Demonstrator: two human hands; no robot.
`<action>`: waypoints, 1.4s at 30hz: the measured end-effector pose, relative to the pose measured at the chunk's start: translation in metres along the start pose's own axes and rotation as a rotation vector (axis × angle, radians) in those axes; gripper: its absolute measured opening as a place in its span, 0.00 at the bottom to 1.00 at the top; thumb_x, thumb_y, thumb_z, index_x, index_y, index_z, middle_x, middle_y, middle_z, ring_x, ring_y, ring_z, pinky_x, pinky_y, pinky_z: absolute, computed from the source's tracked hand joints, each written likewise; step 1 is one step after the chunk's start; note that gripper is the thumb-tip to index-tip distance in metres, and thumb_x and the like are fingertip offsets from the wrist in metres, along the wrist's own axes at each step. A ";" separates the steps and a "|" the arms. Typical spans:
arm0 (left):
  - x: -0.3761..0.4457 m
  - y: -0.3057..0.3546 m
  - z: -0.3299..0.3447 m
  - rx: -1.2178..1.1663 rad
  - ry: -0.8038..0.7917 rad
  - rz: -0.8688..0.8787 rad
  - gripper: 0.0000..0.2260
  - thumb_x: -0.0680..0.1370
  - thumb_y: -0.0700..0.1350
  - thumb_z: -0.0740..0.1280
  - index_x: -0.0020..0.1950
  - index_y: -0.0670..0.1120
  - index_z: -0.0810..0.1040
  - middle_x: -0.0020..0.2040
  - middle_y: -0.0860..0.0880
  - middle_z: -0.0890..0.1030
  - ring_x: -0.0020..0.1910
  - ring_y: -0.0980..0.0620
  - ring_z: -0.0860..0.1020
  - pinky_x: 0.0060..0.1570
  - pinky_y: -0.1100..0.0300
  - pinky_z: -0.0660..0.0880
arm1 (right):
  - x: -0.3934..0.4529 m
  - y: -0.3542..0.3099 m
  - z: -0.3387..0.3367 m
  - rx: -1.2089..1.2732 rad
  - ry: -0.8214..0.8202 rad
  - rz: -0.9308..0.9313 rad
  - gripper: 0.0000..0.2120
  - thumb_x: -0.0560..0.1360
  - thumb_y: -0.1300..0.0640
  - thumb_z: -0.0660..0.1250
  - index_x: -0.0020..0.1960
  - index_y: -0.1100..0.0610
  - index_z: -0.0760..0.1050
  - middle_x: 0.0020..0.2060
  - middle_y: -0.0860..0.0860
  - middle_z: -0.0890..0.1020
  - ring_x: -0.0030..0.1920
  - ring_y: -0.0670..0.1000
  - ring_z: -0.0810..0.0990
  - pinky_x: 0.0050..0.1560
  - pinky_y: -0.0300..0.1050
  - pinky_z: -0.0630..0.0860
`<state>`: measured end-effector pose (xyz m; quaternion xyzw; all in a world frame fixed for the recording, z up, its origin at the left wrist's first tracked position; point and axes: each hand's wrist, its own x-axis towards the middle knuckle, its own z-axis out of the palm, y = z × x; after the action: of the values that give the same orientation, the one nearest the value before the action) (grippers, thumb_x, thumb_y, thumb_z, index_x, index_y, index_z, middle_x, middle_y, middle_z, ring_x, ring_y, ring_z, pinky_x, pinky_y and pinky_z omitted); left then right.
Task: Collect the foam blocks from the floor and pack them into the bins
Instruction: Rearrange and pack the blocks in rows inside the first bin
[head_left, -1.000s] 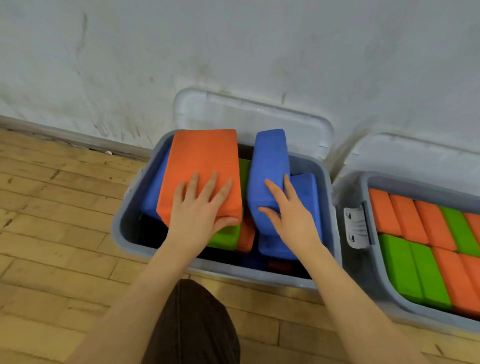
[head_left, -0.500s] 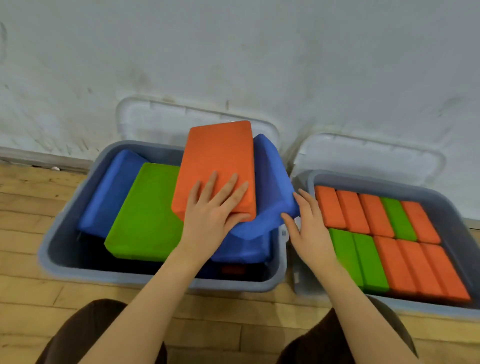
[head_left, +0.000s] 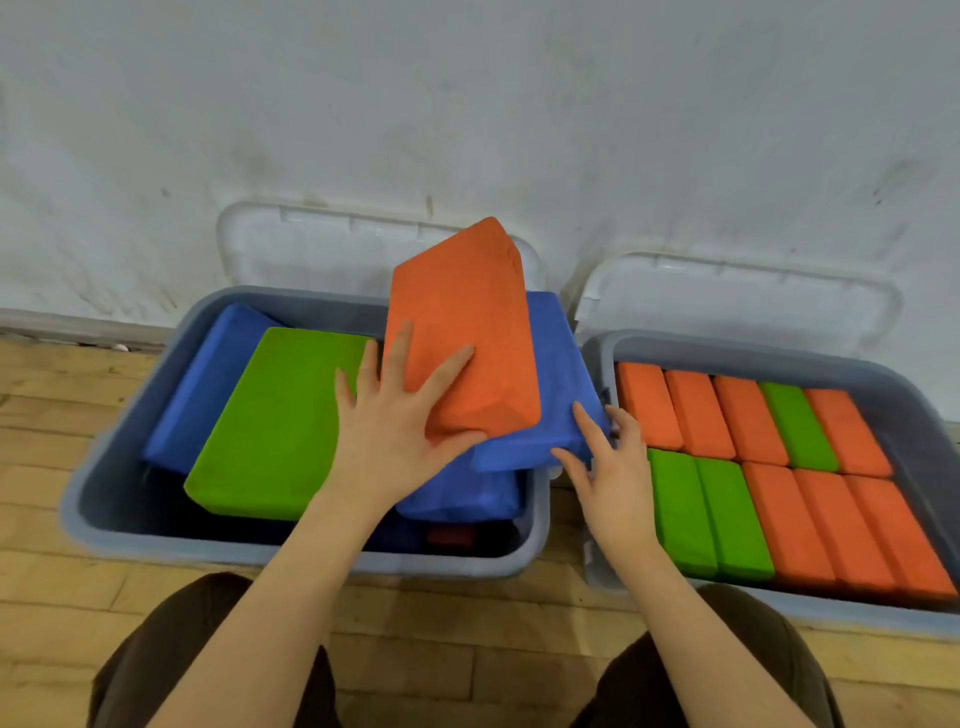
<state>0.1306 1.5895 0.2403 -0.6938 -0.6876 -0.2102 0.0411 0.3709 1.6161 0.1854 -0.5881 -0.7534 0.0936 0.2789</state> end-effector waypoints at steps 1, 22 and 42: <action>-0.001 0.001 0.001 -0.020 -0.054 -0.018 0.37 0.66 0.74 0.55 0.72 0.69 0.48 0.77 0.47 0.54 0.70 0.31 0.61 0.59 0.30 0.63 | -0.002 0.001 0.000 -0.033 0.044 -0.007 0.24 0.75 0.44 0.64 0.69 0.52 0.71 0.62 0.64 0.70 0.54 0.65 0.74 0.50 0.60 0.76; 0.022 0.018 0.013 -0.116 0.215 -0.027 0.32 0.68 0.66 0.61 0.70 0.55 0.69 0.70 0.52 0.70 0.62 0.25 0.67 0.59 0.37 0.68 | 0.003 -0.028 0.018 0.041 -0.168 0.312 0.52 0.68 0.31 0.64 0.77 0.53 0.38 0.74 0.62 0.34 0.75 0.63 0.45 0.71 0.67 0.48; 0.040 0.050 0.012 0.068 0.425 0.287 0.25 0.73 0.60 0.64 0.68 0.54 0.68 0.67 0.54 0.74 0.63 0.33 0.71 0.52 0.42 0.74 | 0.032 -0.008 -0.005 0.365 0.069 0.140 0.28 0.77 0.57 0.65 0.74 0.56 0.61 0.76 0.55 0.54 0.73 0.54 0.61 0.55 0.29 0.65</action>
<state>0.1807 1.6289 0.2552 -0.7226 -0.5648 -0.3200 0.2376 0.3622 1.6429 0.2027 -0.5818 -0.6711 0.2274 0.3994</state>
